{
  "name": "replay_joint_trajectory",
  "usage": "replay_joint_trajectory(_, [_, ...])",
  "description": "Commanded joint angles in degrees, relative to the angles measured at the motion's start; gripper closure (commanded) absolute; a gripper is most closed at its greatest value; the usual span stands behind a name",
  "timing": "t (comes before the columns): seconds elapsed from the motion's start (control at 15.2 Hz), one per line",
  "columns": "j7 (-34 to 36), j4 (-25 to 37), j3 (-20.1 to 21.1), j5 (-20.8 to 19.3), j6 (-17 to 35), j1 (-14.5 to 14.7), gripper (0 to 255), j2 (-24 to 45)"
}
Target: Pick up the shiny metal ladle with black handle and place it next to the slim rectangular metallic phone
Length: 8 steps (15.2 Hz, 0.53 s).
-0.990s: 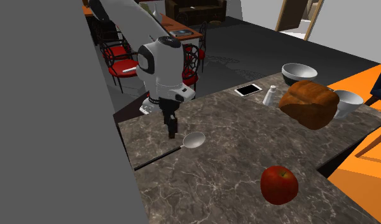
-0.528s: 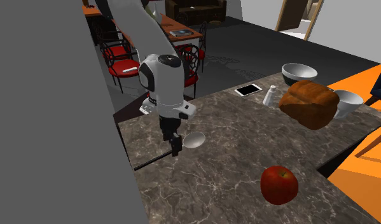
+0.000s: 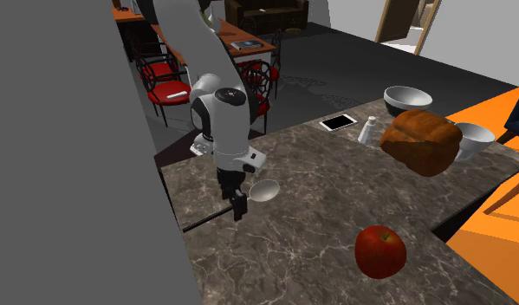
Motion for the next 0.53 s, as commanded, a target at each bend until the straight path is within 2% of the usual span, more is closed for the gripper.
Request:
replay_joint_trajectory(0.0, [-0.06, -0.01, -0.1, 0.07, 0.12, 0.07, 0, 0.1])
replay_joint_trajectory(0.2, [-0.05, 0.0, -0.09, 0.07, 0.1, 0.06, 0, 0.09])
replay_joint_trajectory(0.26, [-0.05, 0.0, -0.09, 0.07, 0.1, 0.06, 255, 0.09])
replay_joint_trajectory(0.46, [-0.05, -0.01, -0.08, 0.06, 0.1, 0.06, 255, 0.09])
